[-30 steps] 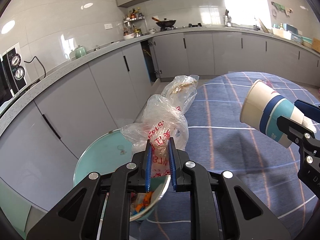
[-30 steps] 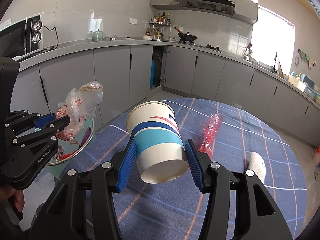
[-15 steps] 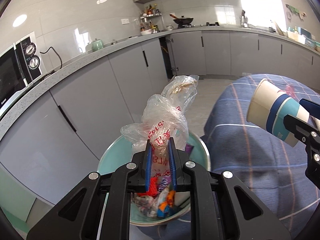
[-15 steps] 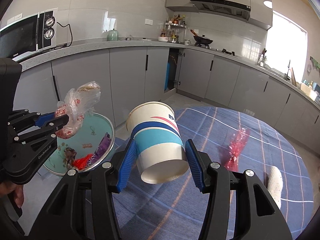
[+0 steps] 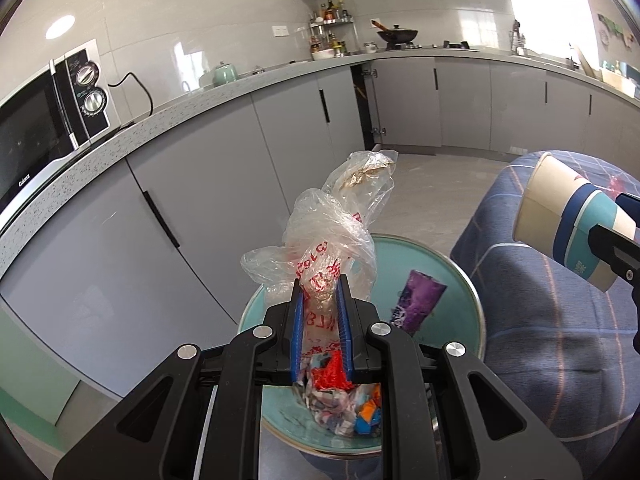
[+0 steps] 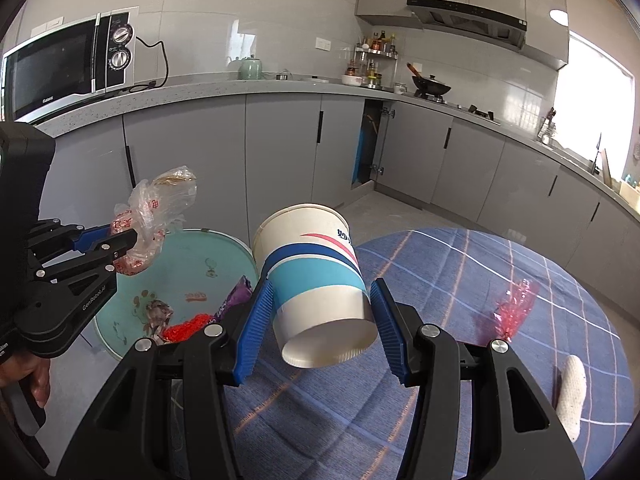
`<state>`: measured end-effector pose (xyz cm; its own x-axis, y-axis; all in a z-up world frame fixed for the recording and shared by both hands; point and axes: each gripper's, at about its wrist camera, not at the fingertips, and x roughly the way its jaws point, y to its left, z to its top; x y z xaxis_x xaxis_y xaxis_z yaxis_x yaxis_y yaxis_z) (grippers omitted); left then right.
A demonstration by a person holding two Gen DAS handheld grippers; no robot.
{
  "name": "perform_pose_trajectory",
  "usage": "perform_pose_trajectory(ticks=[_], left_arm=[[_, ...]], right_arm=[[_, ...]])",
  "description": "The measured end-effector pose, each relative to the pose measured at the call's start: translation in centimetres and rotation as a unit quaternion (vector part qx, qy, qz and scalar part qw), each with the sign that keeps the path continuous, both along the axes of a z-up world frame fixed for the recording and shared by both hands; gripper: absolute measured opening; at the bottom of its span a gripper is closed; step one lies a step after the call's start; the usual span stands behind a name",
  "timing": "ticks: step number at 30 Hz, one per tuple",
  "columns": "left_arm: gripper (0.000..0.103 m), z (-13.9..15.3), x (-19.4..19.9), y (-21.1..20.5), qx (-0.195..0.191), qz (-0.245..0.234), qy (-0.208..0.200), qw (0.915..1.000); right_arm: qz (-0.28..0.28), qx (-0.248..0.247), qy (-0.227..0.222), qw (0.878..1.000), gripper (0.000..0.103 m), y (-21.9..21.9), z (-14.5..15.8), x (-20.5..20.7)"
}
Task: Collect trash
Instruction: 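Carry the plastic bag and paper cup over the teal bin, then open both grippers over the teal bin to drop bag and cup, then move both open grippers back to the red mesh bag and white foam sleeve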
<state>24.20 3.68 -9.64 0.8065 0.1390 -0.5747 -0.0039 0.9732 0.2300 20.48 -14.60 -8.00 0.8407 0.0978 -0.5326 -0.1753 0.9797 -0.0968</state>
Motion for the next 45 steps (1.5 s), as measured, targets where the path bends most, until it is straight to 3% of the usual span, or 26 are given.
perform_pose_trajectory(ticks=[23, 25, 26, 28, 30, 33, 37, 45], left_arm=[[0.017, -1.3, 1.0, 2.6, -0.005, 0.029, 0.015, 0.9995], [0.022, -1.5, 1.1, 2.7, -0.007, 0.032, 0.017, 0.9993], [0.025, -1.6, 1.1, 2.8, -0.006, 0.034, 0.018, 0.9992], [0.039, -1.7, 1.3, 3.0, -0.008, 0.036, 0.020, 0.9991], [0.043, -1.8, 1.3, 3.1, -0.006, 0.039, 0.020, 0.9990], [0.059, -1.8, 1.2, 3.4, -0.007, 0.047, 0.018, 0.9987], [0.067, -1.6, 0.8, 3.1, -0.006, 0.047, 0.014, 0.9988], [0.072, -1.1, 0.1, 1.6, -0.001, 0.037, 0.008, 0.9993]], right_arm=[[0.067, -0.005, 0.007, 0.998, 0.052, 4.9, -0.9, 2.6], [0.075, -0.002, 0.007, 0.997, 0.053, 5.1, -1.0, 2.8], [0.077, -0.001, 0.005, 0.997, 0.065, 5.2, -1.1, 2.9], [0.074, 0.005, -0.004, 0.997, 0.078, 5.2, -1.1, 2.8], [0.073, 0.007, -0.001, 0.997, 0.078, 5.0, -1.2, 2.8], [0.067, 0.008, 0.000, 0.998, 0.078, 4.7, -1.2, 2.7], [0.063, 0.007, 0.001, 0.998, 0.078, 4.2, -1.2, 2.4], [0.040, 0.001, 0.007, 0.999, 0.078, 2.2, -1.3, 1.2]])
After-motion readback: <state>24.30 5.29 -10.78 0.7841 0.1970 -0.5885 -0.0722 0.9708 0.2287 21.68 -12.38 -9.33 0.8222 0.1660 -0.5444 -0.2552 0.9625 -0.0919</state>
